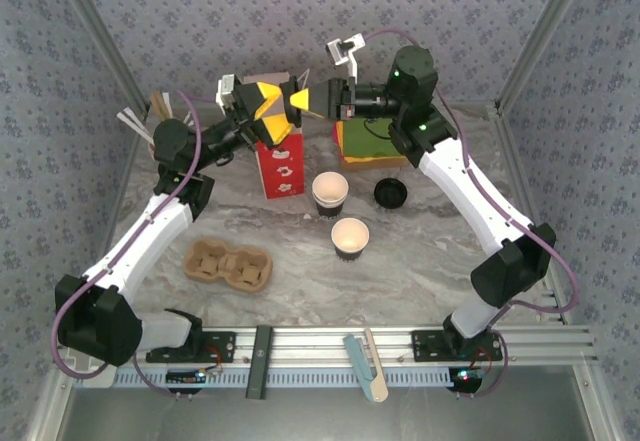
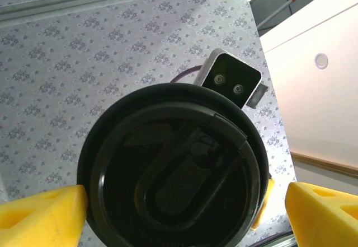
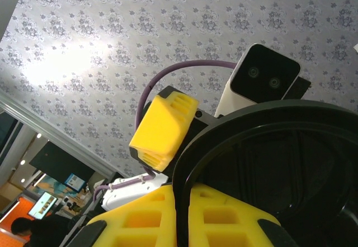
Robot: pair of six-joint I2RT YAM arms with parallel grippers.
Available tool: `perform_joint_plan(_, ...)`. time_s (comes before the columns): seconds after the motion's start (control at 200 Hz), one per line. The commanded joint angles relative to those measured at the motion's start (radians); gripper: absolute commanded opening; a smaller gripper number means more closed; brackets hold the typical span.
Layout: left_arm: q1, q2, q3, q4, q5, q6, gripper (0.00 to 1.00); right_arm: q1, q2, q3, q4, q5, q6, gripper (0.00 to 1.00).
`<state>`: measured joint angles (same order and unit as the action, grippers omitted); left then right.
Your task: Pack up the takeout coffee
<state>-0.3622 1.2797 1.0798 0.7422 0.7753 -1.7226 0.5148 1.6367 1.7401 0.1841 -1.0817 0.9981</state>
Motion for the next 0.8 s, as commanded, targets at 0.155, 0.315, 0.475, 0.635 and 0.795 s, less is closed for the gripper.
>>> perform_joint_plan(0.155, -0.01, 0.009, 0.033, 0.062, 0.032, 0.0, 0.89, -0.002, 0.009, 0.043, -0.008, -0.023, -0.009, 0.1)
perform_joint_plan(0.315, -0.011, 0.013, 0.035, 0.059, 0.036, 0.003, 0.88, -0.002, 0.009, 0.042, -0.017, -0.026, -0.014, 0.1)
perform_joint_plan(0.475, -0.01, 0.01, 0.048, 0.021, 0.048, 0.025, 0.86, -0.002, 0.007, 0.048, -0.046, -0.025, -0.037, 0.1)
perform_joint_plan(0.635, -0.011, -0.001, 0.059, -0.039, 0.058, 0.064, 0.86, 0.001, 0.008, 0.06, -0.095, -0.025, -0.067, 0.1)
perform_joint_plan(0.795, -0.011, -0.003, 0.058, -0.034, 0.055, 0.063, 0.84, 0.003, 0.005, 0.058, -0.103, -0.025, -0.073, 0.1)
